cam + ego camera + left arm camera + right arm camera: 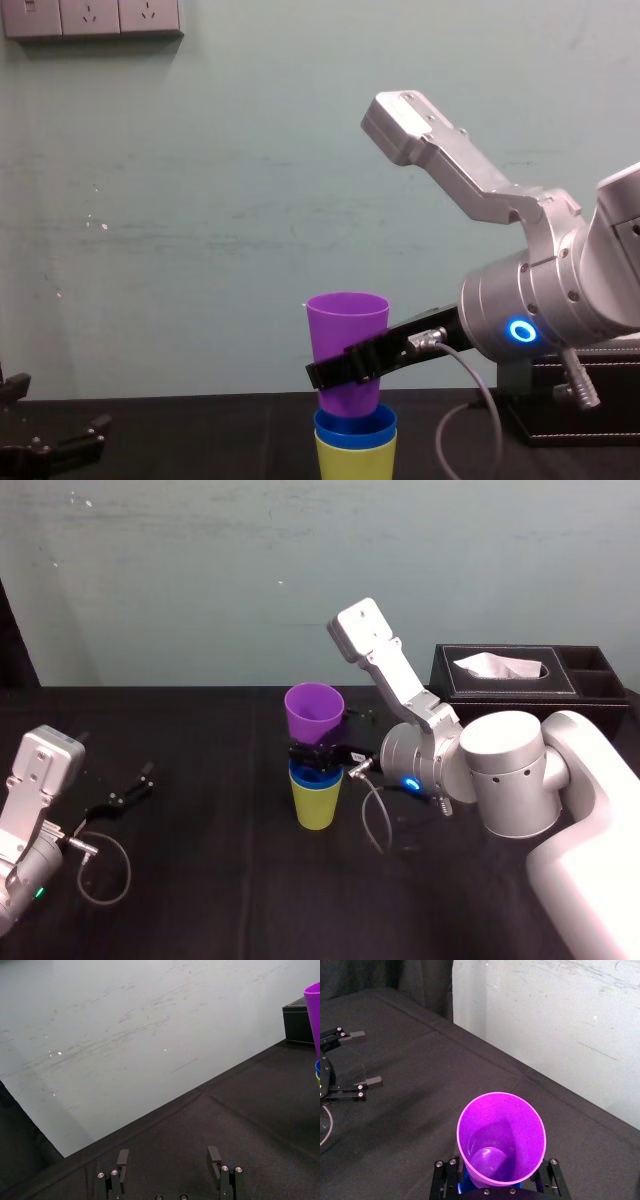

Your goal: Stack the three plastic cups sequentially using one hand.

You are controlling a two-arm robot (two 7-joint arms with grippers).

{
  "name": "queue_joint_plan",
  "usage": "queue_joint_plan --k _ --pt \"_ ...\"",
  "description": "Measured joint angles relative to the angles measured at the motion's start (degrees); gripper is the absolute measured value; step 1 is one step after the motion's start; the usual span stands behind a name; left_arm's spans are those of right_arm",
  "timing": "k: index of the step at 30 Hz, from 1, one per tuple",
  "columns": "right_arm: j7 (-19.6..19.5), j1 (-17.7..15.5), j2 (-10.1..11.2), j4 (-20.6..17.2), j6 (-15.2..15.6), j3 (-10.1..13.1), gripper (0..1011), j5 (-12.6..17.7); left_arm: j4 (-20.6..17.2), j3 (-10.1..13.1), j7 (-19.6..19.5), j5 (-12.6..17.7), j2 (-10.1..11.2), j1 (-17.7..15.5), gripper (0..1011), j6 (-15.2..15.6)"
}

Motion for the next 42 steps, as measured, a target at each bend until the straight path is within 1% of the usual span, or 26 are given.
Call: queue_joint_plan --k 21,30,39,40,42 --pt "-0.89 0.44 -0.28 3.02 -1.6 -0.87 704 0.56 0.0 0.0 0.0 0.0 0.0 0.0 1000 0.0" --pt "-1.1 0.54 -0.33 3.77 -1.94 -1.01 704 0.67 0.0 0.0 0.0 0.0 0.0 0.0 1000 0.0" --pt "-1.07 0.54 -0.31 3.7 -1.94 -0.99 704 0.67 0.0 0.0 0.0 0.0 0.0 0.0 1000 0.0" --pt "-1.07 0.54 -0.3 3.68 -1.94 -0.99 705 0.67 0.0 0.0 0.0 0.0 0.0 0.0 1000 0.0" --pt "-1.05 0.54 -0.29 3.64 -1.94 -0.97 744 0.66 0.0 0.0 0.0 0.0 0.0 0.0 1000 0.0"
